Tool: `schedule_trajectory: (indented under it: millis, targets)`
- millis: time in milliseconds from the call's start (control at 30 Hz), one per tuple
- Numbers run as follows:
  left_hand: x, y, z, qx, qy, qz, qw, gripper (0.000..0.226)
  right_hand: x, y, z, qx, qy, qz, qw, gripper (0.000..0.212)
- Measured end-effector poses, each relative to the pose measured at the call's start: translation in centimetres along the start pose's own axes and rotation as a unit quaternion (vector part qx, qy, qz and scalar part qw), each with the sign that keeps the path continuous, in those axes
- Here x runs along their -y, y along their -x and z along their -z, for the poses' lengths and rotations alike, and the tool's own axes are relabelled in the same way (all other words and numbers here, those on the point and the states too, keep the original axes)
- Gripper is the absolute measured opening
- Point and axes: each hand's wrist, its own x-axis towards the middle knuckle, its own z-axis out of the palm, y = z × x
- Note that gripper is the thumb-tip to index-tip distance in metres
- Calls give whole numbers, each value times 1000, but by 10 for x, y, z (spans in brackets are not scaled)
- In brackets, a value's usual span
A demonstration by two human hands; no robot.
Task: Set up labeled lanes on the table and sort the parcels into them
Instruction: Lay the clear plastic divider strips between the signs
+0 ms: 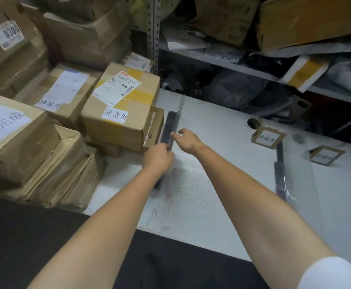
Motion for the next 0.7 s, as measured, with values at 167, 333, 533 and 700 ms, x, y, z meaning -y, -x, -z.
schedule_trajectory:
  millis: [167, 333, 533, 700]
  targets:
    - [-4, 7, 3, -78, -26, 7, 997, 17, 7, 2, -5, 2, -62, -8, 998, 67]
    - [-2, 23, 15, -165, 18, -6, 986, 11, 15, 5, -9, -15, -101, -12, 995, 85]
    - [-6, 44, 52, -222, 41, -44, 973, 13, 43, 21, -4, -110, -119, 34, 986, 97]
    - [-30, 59, 85, -225, 88, -99, 965, 13, 73, 37, 22, -74, -385, 63, 918, 84]
